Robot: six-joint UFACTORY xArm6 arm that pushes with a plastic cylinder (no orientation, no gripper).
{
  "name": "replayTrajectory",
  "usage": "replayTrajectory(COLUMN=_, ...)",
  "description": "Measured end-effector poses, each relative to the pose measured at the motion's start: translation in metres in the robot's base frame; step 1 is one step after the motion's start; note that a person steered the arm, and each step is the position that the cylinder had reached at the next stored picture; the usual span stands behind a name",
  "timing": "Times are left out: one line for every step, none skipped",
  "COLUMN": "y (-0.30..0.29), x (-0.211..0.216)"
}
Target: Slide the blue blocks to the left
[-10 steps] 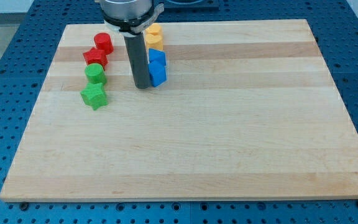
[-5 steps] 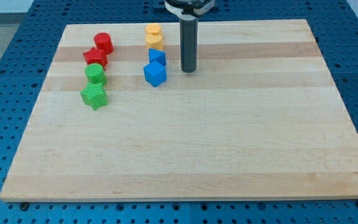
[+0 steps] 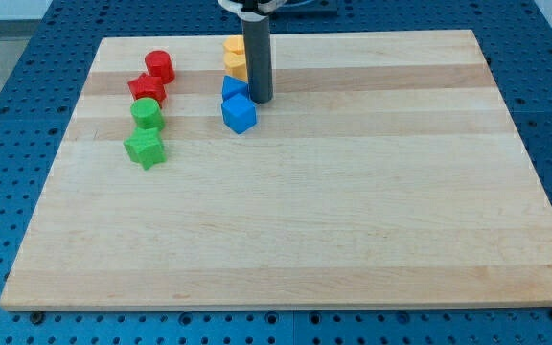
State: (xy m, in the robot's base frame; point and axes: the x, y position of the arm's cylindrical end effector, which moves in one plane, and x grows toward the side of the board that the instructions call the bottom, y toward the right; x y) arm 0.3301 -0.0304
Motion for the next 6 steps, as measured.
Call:
replayTrajectory(y=0.016, x=0.000)
replayTrajectory(y=0.014, x=0.011)
replayTrajectory(y=0.001, x=0.019)
replayTrajectory(y=-0.020, x=0.020)
replayTrajectory(y=-0.033, x=0.025)
replayTrajectory(y=-0.031, x=0.025)
